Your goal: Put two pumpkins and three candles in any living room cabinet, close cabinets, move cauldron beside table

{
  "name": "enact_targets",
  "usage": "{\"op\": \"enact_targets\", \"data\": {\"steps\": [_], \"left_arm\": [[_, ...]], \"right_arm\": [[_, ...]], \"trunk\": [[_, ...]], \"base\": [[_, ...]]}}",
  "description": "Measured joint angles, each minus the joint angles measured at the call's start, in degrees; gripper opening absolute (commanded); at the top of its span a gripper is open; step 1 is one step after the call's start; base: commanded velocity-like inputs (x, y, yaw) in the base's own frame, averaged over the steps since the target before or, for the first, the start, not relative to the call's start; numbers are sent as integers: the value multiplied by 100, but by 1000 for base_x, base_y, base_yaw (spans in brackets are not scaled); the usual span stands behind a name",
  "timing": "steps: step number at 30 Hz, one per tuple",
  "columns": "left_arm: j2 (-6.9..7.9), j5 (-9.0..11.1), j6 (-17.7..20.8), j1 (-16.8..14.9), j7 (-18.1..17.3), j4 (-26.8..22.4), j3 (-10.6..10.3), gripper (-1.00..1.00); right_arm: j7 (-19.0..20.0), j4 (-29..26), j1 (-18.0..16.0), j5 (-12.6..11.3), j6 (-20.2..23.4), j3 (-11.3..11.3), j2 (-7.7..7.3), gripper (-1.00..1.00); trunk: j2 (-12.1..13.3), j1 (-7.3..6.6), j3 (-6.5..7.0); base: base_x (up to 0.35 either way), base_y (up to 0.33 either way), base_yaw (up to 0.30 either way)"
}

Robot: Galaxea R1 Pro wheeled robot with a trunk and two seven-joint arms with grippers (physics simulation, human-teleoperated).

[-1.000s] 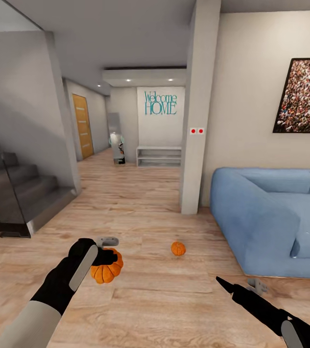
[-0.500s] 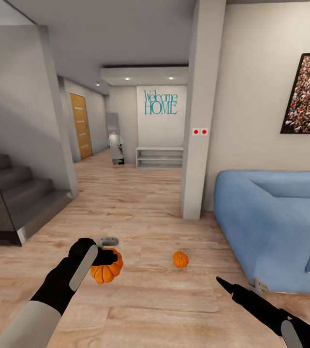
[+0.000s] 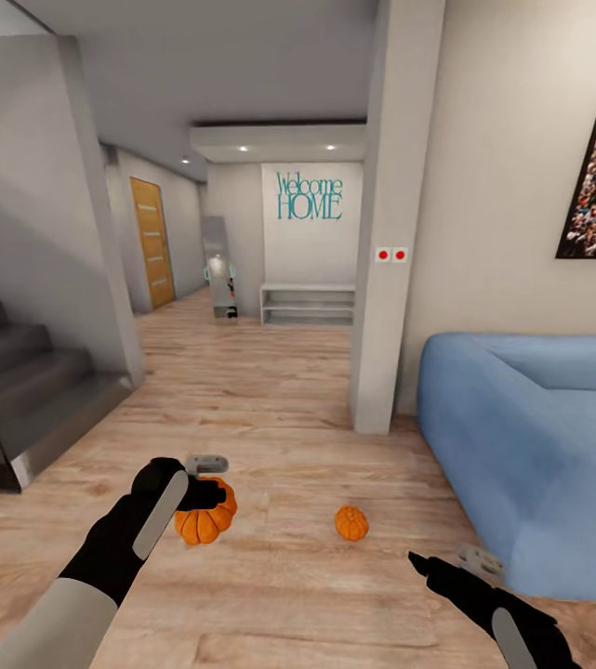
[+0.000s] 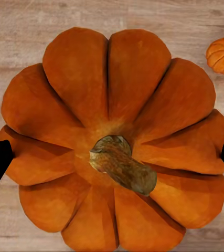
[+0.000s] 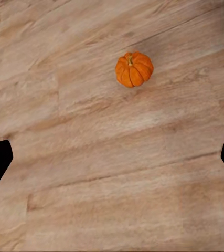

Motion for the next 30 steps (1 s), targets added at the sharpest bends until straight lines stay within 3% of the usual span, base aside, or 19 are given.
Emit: {"op": "enact_targets", "data": {"steps": [5,8,19,30], "left_arm": [[0,5,-1,0,0,1,-2,-100],[0,0,0,0,0,-1,-2,-100],[0,4,0,0,0,-1,-74,-100],[0,5,1,0,-1,5,-79,-100]], "right_arm": [[-1065,-31,-82,65,-17,260,192,100],[-1361,-43,-106,50,-35,325,223,100],[-1459,-191,-117,2,-42,594,243,100],[-1471,-206,-117,-15,-44,609,246,100]], "trunk": [[0,0,0],[0,0,0],[0,0,0],[0,0,0]], "base": [[337,0,0],[337,0,0],[337,0,0],[337,0,0]]}}
